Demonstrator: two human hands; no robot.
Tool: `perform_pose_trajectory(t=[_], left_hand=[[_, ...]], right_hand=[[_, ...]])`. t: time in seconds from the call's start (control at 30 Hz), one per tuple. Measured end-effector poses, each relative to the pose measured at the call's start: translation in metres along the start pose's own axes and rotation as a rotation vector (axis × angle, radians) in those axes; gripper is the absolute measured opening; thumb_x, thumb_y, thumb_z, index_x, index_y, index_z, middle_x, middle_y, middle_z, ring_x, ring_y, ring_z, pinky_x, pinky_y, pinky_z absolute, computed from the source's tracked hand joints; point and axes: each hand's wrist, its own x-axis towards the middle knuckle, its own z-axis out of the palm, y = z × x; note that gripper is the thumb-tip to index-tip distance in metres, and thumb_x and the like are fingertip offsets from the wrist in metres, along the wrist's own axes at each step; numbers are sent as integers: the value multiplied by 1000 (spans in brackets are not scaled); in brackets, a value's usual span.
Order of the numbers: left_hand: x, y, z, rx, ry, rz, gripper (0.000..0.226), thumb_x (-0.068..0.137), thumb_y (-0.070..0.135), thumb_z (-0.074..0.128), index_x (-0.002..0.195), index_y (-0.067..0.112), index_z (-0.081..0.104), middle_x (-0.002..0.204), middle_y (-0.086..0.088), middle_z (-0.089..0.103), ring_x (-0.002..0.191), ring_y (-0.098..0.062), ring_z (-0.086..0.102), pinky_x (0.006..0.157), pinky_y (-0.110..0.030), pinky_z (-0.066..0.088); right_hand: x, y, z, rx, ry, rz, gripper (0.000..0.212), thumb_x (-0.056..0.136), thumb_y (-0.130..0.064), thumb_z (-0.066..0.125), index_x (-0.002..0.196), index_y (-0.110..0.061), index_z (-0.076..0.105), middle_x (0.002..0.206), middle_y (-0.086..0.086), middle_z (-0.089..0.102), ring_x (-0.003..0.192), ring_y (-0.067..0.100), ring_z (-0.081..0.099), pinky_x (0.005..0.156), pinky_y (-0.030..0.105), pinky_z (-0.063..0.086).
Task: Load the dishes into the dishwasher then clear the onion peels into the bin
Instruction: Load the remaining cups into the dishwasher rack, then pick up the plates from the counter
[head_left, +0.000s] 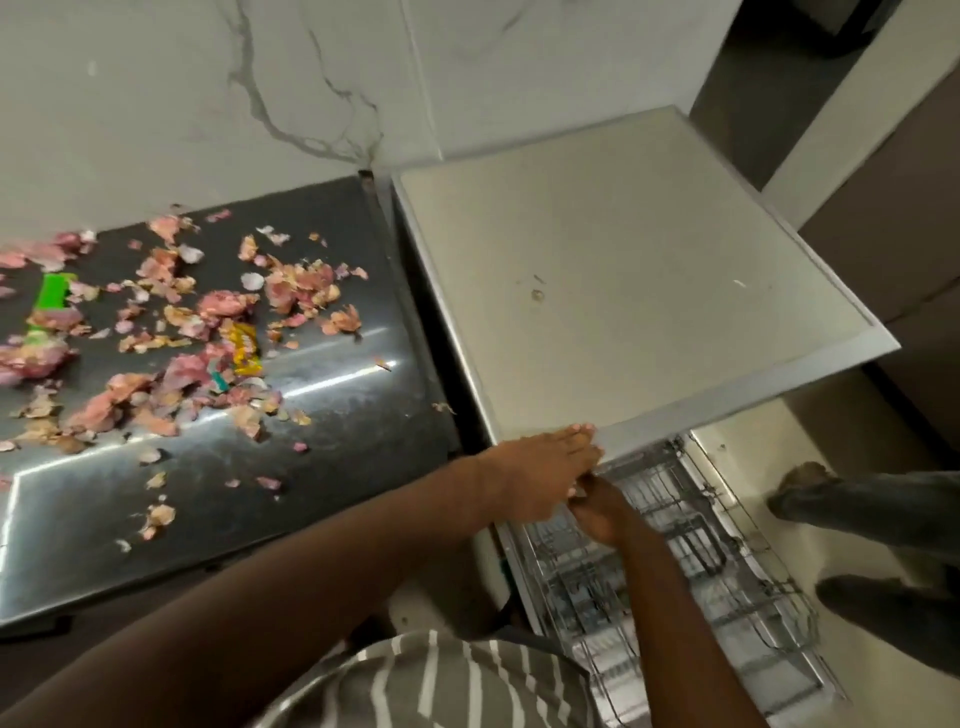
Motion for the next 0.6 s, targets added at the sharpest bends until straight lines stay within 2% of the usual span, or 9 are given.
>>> perform_pose_trajectory(t=[0.03,0.1,0.2,0.3,0.33,0.4,0.47,0.53,0.6], left_hand=[[-15,-8,-2,-22,45,15,73,101,4,53,164,5,15,173,-19,4,161,-26,1,131,-39,7],[-52,-27,-1,-58,149,-8,66,105,13,51,164,8,21,173,-16,7,161,-23,5,131,-36,7],[-112,-71,3,-113,320,-133,65,104,20,55,163,14,29,174,-9,13,159,-22,18,129,-30,13],[-178,-124,5,-189,413,-307,64,104,24,58,162,15,33,173,-10,18,155,-26,27,126,-32,19],[-197,-138,6,-212,428,-354,63,104,25,58,161,16,33,172,-10,18,155,-26,27,125,-31,19],[-235,-166,10,-245,455,-436,62,104,27,57,161,18,34,172,-8,20,156,-25,26,125,-32,20],[-270,-189,20,-267,488,-485,60,104,27,58,159,20,35,169,-6,25,153,-25,30,125,-35,26],[-301,-203,29,-294,540,-508,58,102,26,59,156,23,38,164,-4,34,148,-24,36,122,-39,33],[-332,-214,38,-321,603,-534,54,103,25,58,154,23,42,163,-4,38,149,-21,36,123,-38,32]], right_hand=[[-22,-19,-6,-62,-123,-42,46,105,-11,54,150,-7,49,154,15,50,139,33,50,105,28,43],[-56,-55,-19,-194,-221,50,38,103,-20,55,138,-7,63,142,10,62,124,25,61,101,33,48],[-88,-119,-32,-210,-249,41,22,96,-31,64,96,-13,77,96,4,79,93,21,73,83,35,55],[-83,-196,-24,-271,-166,-79,28,97,-41,67,75,-27,76,71,-11,72,70,3,66,72,28,51],[-79,-222,-18,-280,-117,-149,25,98,-40,67,78,-28,77,73,-13,73,72,0,66,75,27,53],[-67,-275,6,-273,-40,-275,17,99,-38,66,106,-30,80,102,-14,78,97,1,70,93,29,53],[-56,-326,32,-307,7,-318,34,100,-39,65,131,-28,71,129,-10,72,121,11,65,106,30,48],[-49,-373,55,-349,10,-335,41,99,-43,64,136,-28,66,133,-7,69,124,18,64,105,36,50],[-41,-414,80,-418,-10,-335,38,99,-45,62,133,-28,66,130,-3,70,117,21,66,98,39,53]])
